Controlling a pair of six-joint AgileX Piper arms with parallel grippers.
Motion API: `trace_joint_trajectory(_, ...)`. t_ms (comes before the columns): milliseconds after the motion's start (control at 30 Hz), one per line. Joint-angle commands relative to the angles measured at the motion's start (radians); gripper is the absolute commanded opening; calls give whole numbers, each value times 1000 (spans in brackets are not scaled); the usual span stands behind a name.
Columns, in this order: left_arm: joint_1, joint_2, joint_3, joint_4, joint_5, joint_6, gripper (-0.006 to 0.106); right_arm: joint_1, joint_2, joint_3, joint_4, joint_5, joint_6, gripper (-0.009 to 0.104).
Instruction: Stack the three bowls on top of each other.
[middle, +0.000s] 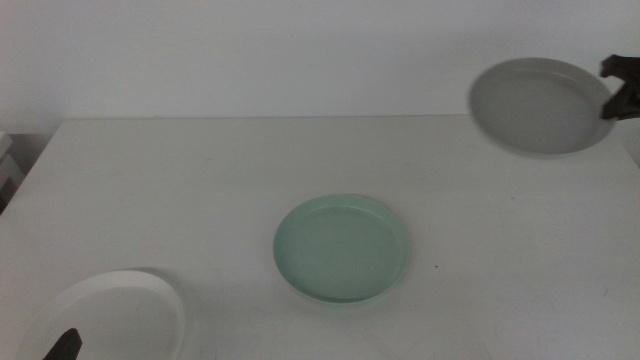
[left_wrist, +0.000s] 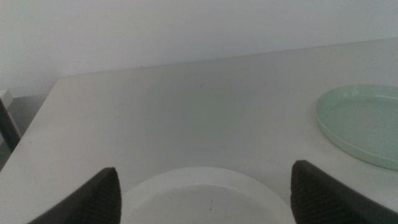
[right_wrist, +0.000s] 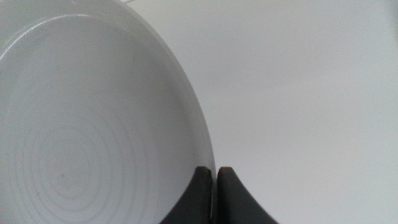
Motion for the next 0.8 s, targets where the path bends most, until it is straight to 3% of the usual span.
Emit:
trace_joint_trajectory(0, 0, -13, -5, -15, -77, -11, 105, 67, -171, 108, 48, -86, -28, -1)
trace_joint_trajectory(167, 0, -13, -5, -15, -77, -11, 105, 239, -313, 283, 69, -147, -2, -1)
trace_joint_trajectory(433, 0, -13, -5, -15, -77, -11, 105, 476, -249, 321, 54, -205, 78, -1)
trace_joint_trajectory(767, 0, -13, -5, -15, -77, -11, 105, 602, -80, 321, 59, -280, 76, -1)
